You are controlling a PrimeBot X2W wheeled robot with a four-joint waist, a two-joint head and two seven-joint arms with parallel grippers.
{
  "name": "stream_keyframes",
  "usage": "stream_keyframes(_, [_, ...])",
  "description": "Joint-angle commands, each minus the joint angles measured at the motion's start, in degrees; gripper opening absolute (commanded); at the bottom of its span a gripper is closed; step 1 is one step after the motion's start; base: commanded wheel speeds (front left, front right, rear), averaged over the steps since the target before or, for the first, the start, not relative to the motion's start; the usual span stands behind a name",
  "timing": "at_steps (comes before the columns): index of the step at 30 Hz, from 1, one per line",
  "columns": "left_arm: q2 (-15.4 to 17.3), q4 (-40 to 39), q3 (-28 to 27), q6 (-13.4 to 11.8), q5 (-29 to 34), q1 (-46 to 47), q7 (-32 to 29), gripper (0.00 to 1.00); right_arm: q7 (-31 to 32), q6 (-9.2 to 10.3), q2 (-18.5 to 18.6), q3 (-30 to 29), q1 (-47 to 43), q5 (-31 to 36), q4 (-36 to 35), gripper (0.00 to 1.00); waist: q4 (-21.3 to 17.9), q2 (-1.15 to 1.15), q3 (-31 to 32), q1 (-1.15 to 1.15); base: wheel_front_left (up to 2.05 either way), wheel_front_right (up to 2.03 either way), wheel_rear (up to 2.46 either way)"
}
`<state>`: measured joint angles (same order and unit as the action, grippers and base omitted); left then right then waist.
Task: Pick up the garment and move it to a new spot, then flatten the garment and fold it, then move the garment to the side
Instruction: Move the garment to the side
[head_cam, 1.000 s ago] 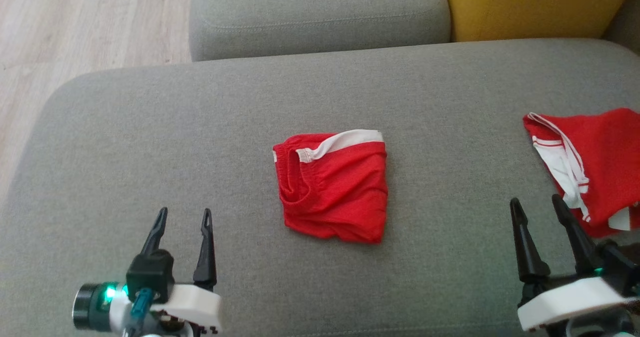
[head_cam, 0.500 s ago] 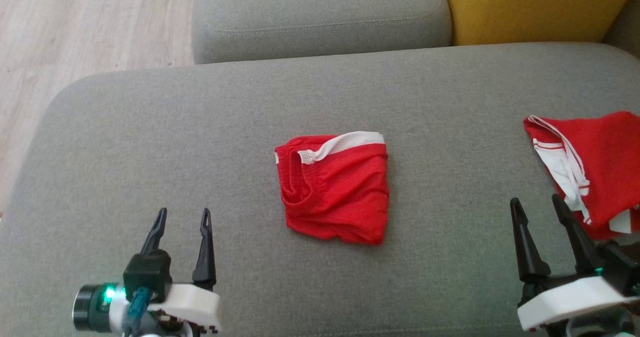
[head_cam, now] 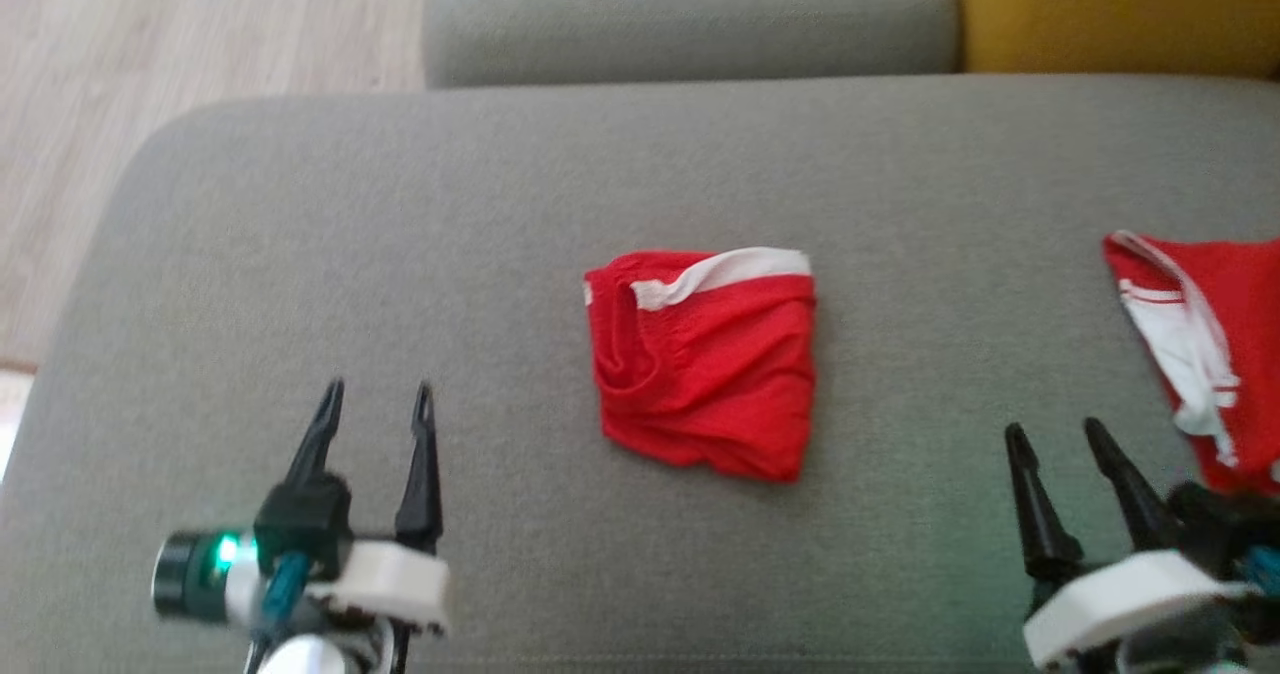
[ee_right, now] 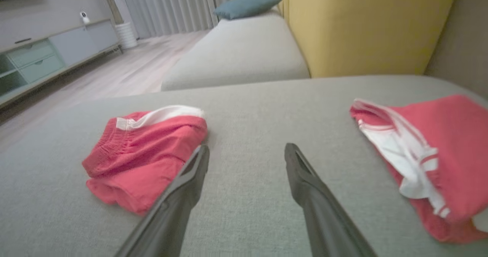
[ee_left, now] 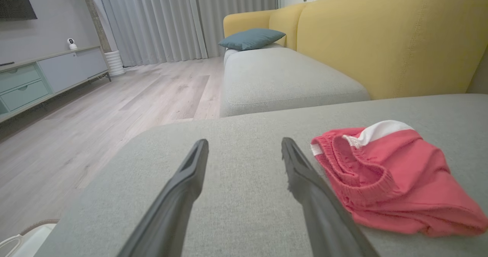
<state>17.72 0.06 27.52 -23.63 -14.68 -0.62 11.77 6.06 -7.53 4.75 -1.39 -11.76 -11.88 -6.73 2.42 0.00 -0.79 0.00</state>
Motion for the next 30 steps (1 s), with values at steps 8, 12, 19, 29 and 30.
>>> stream_keyframes(8, [-1.5,-1.6,-0.9,1.5,1.7,10.0,2.4,1.0,1.3,0.04,2.4,6.3,14.1,-4.0,11.1,1.0,7.8,0.0,-7.5,0.0,0.0,0.0,0.0])
stream_keyframes(12, [-2.9,-0.5,-0.5,2.0,2.1,11.7,2.9,1.0,3.2,0.04,1.7,8.3,19.4,-6.5,19.2,1.0,10.5,0.0,-9.2,0.0,0.0,0.0,0.0])
stream_keyframes(19, [-5.0,1.0,-0.3,3.2,2.6,13.3,3.2,1.0,9.2,0.04,0.8,8.8,25.1,-9.1,30.5,1.0,12.7,0.0,-10.3,0.0,0.0,0.0,0.0])
stream_keyframes(29, [-5.2,0.2,-2.2,3.9,4.2,12.6,3.2,1.0,12.3,0.04,3.5,14.1,25.8,-10.2,29.8,0.0,8.3,0.0,-9.9,0.0,0.0,0.0,0.0])
stream_keyframes(30, [-5.1,0.0,-2.4,3.9,4.4,12.4,3.2,1.0,12.0,0.04,4.3,14.9,25.5,-9.7,28.7,0.0,7.1,0.0,-9.9,0.0,0.0,0.0,0.0])
